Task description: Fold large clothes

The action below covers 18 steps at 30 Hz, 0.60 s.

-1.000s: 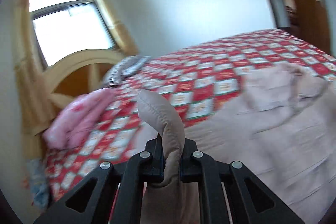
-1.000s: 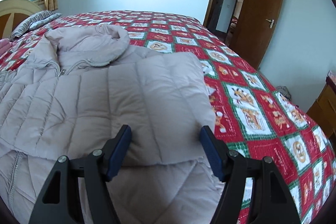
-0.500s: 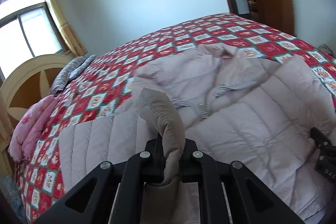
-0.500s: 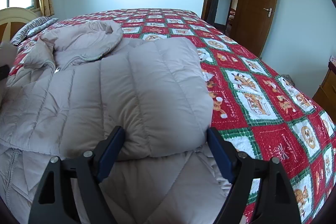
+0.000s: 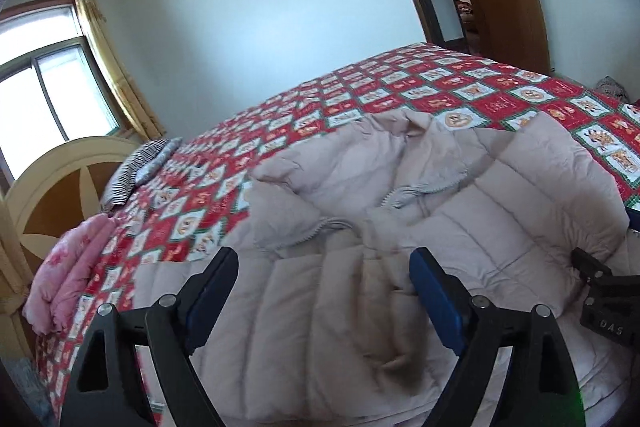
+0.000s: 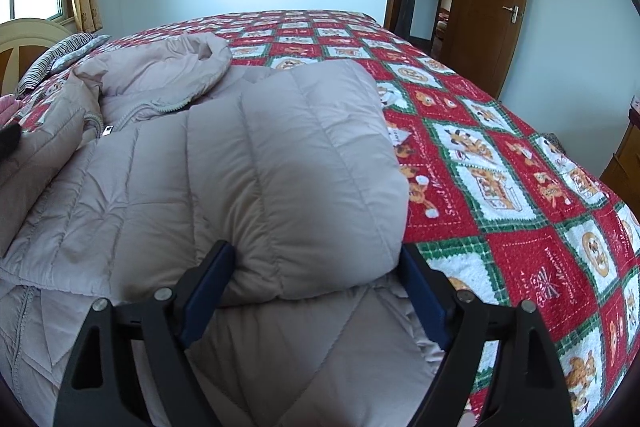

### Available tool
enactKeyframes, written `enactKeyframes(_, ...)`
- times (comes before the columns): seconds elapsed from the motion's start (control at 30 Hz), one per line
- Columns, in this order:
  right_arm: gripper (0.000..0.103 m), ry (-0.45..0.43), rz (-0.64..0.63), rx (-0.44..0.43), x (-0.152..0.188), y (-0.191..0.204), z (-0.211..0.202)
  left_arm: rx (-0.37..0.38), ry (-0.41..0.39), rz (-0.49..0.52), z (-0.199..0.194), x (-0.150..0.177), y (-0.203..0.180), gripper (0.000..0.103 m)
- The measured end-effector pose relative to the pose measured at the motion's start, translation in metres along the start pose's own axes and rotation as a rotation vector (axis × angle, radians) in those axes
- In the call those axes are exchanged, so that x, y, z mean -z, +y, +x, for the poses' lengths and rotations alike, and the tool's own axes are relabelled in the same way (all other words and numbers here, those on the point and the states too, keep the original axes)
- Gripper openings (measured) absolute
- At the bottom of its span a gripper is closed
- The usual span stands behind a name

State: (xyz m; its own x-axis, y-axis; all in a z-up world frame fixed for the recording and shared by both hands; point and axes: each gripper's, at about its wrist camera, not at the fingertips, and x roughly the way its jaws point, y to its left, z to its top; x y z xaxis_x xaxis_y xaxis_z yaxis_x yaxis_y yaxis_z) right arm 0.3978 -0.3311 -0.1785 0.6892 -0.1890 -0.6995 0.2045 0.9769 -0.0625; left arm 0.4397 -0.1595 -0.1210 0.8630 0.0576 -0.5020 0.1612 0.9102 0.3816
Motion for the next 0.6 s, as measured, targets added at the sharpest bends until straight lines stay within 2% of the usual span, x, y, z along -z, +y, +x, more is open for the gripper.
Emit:
enactKeyframes(0.17, 0.086, -0.025, 0.027, -0.055, -0.006, -0.004, -0.016, -0.058, 0.013, -0.080, 0.004, 0.014, 0.057, 0.088)
enactKeyframes(0.3, 0.087, -0.066, 0.077, -0.197, -0.025, 0.018, -0.043, -0.129, 0.072, -0.133, 0.026, 0.034, 0.102, 0.088)
enactKeyframes(0.37, 0.087, -0.032, 0.059, -0.294, -0.034, 0.038, -0.040, -0.154, 0.130, -0.175, 0.042, 0.045, 0.122, 0.088)
enactKeyframes(0.47, 0.086, 0.004, 0.017, -0.367, -0.041, 0.068, -0.030, -0.161, 0.189, -0.229, 0.056, 0.060, 0.141, 0.088)
enactKeyframes(0.53, 0.080, 0.031, -0.005, -0.401, -0.042, 0.081, -0.023, -0.155, 0.205, -0.242, 0.057, 0.068, 0.146, 0.088)
enactKeyframes(0.6, 0.068, 0.077, -0.037, -0.420, -0.040, 0.094, -0.015, -0.147, 0.203, -0.234, 0.057, 0.074, 0.147, 0.088)
